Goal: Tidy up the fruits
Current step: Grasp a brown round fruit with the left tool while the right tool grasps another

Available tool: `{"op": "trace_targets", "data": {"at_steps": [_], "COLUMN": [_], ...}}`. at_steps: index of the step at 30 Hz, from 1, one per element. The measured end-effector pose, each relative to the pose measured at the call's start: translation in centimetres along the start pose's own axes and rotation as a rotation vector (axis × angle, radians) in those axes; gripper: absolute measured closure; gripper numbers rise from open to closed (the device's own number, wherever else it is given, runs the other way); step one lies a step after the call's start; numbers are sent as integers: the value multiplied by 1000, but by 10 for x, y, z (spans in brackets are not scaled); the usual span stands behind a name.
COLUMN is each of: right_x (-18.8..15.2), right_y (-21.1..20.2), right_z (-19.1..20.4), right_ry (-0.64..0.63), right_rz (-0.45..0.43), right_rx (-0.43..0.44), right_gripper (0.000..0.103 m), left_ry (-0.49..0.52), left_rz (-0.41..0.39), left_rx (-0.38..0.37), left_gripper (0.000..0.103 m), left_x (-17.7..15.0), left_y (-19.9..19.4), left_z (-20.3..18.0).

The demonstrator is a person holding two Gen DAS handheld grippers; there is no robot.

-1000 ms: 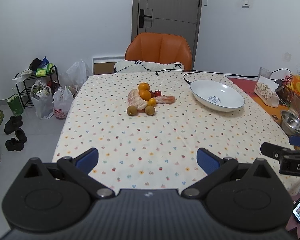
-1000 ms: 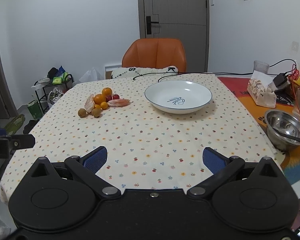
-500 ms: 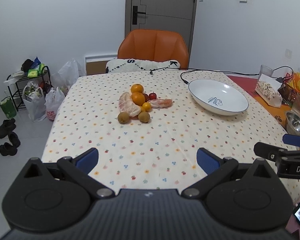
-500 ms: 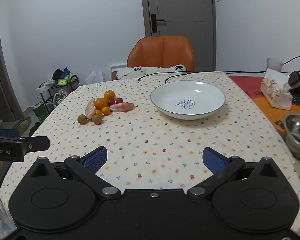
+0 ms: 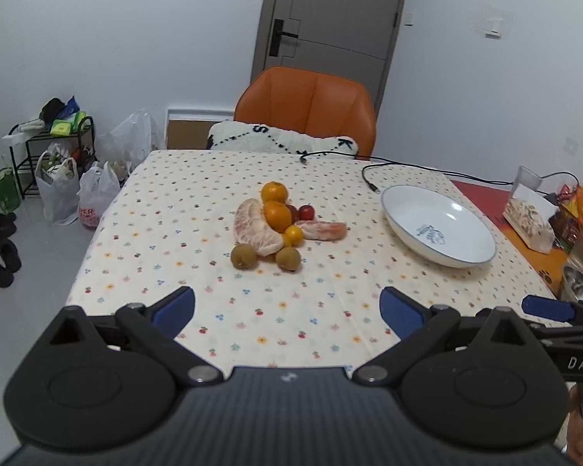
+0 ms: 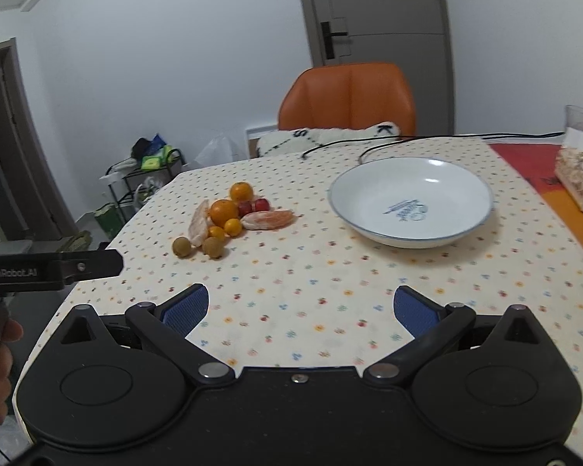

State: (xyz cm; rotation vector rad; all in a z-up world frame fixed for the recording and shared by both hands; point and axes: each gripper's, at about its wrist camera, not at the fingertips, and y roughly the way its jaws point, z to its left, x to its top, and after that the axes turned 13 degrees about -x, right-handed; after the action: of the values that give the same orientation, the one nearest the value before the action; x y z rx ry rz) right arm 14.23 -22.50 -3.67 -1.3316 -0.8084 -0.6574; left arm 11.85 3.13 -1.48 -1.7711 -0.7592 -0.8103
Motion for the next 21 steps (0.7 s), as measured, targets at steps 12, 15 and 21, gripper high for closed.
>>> {"op": "trace_targets", "data": {"at_steps": [12, 15, 21], "right_x": [25, 28, 30], "right_y": [47, 63, 94], "right_z": [29, 39, 50], "right_ry": [-58, -71, -69], "right_rz": [41, 65, 113], "right_rx": [104, 127, 155], "right_gripper": [24, 33, 44], "left_ry": [-66, -75, -94], "left_rz": [17, 29, 59], "left_rx": [16, 14, 6], "left_gripper": [36, 42, 51], "left_x": [16, 19, 22], "left_y": [35, 47, 73], "left_z": [38, 47, 63]}}
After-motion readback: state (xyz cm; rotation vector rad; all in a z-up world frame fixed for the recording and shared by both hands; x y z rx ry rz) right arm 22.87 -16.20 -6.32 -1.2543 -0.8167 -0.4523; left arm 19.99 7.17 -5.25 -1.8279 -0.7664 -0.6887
